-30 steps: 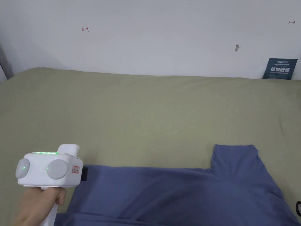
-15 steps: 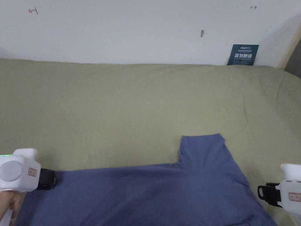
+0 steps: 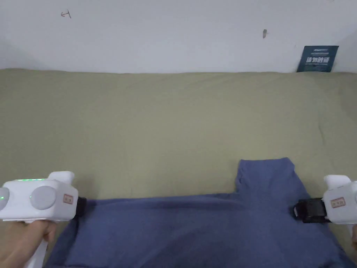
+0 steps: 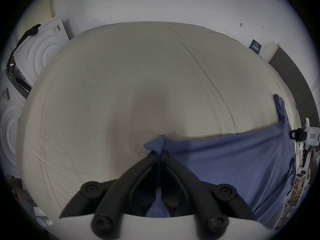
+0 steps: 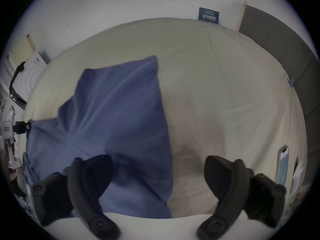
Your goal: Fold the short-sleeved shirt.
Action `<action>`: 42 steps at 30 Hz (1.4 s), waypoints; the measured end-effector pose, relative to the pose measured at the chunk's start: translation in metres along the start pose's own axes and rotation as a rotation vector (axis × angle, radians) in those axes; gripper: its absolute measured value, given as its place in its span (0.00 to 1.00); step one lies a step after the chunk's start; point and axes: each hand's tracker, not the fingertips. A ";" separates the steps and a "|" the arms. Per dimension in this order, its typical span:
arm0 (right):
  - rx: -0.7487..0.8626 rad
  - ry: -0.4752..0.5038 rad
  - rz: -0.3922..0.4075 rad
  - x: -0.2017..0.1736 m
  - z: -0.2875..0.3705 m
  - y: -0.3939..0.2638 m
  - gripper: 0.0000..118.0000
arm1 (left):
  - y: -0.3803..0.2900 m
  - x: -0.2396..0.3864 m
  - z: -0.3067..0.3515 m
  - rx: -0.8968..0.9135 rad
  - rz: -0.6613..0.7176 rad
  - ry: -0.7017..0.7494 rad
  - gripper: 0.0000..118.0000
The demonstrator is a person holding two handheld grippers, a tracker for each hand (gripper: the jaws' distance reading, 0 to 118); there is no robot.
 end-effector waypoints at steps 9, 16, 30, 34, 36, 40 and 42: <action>0.070 0.082 0.071 0.000 0.046 -0.014 0.03 | -0.005 -0.009 0.018 0.007 0.006 -0.016 0.01; 0.194 0.179 -0.009 0.011 0.111 -0.048 0.03 | -0.035 -0.030 0.078 0.074 0.021 -0.061 0.01; 0.287 0.207 0.033 0.005 0.195 -0.200 0.03 | -0.170 -0.053 0.175 0.197 -0.039 -0.113 0.02; 0.273 0.203 0.037 0.004 0.186 -0.235 0.03 | -0.205 -0.059 0.163 0.174 -0.057 -0.119 0.01; 0.247 0.209 0.024 0.003 0.177 -0.247 0.03 | -0.220 -0.062 0.152 0.154 -0.065 -0.117 0.02; 0.209 0.191 0.041 0.002 0.160 -0.262 0.03 | -0.236 -0.066 0.134 0.132 -0.074 -0.118 0.01; 0.196 0.171 0.074 -0.001 0.155 -0.266 0.03 | -0.238 -0.072 0.123 0.125 -0.073 -0.121 0.02</action>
